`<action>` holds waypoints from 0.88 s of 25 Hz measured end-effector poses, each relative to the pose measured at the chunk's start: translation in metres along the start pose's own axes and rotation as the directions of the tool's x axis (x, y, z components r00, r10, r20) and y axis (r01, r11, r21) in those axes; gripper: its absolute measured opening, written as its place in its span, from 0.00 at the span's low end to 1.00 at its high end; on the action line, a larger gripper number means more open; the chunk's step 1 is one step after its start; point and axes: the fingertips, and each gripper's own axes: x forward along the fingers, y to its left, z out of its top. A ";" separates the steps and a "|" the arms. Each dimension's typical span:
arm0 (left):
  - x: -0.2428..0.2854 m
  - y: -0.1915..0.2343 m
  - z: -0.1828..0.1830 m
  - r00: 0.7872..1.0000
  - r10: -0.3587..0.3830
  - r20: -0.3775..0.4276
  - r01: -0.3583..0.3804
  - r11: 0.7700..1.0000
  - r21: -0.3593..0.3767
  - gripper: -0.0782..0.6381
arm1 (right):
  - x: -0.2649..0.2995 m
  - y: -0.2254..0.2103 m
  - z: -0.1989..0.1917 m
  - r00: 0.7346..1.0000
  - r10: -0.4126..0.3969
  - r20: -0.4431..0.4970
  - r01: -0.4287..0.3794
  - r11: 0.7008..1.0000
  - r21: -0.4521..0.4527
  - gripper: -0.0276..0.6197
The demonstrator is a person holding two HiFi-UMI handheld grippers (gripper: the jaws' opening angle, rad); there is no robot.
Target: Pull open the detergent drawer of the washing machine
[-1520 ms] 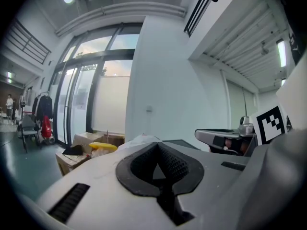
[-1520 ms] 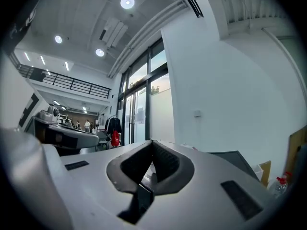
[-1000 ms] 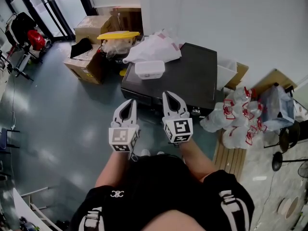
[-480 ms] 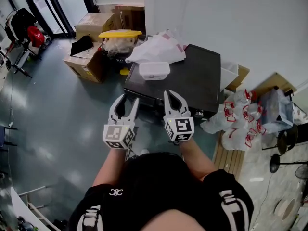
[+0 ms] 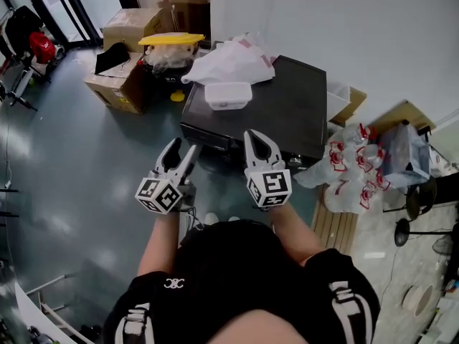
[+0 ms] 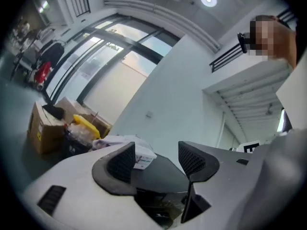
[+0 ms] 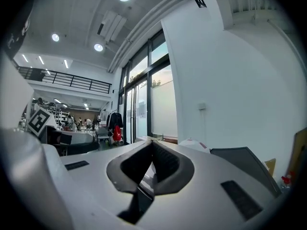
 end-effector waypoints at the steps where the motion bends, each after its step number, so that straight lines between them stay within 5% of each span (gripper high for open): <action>1: -0.001 0.005 -0.004 1.000 -0.014 0.004 0.014 0.999 -0.046 0.50 | 0.000 0.000 -0.002 1.000 -0.002 -0.005 0.002 1.000 -0.001 0.05; 9: -0.008 0.057 -0.056 0.999 -0.031 -0.007 0.026 0.926 -0.377 0.50 | -0.001 -0.001 -0.024 0.997 -0.025 -0.072 0.025 1.000 -0.007 0.05; 15: -0.014 0.098 -0.115 1.000 -0.001 -0.027 -0.016 0.782 -0.623 0.51 | -0.006 -0.004 -0.044 0.990 -0.055 -0.133 0.054 0.999 -0.007 0.05; 22: 0.006 0.119 -0.156 0.995 -0.100 0.018 0.083 0.695 -0.714 0.51 | -0.004 -0.008 -0.060 0.980 -0.088 -0.177 0.081 0.996 -0.048 0.05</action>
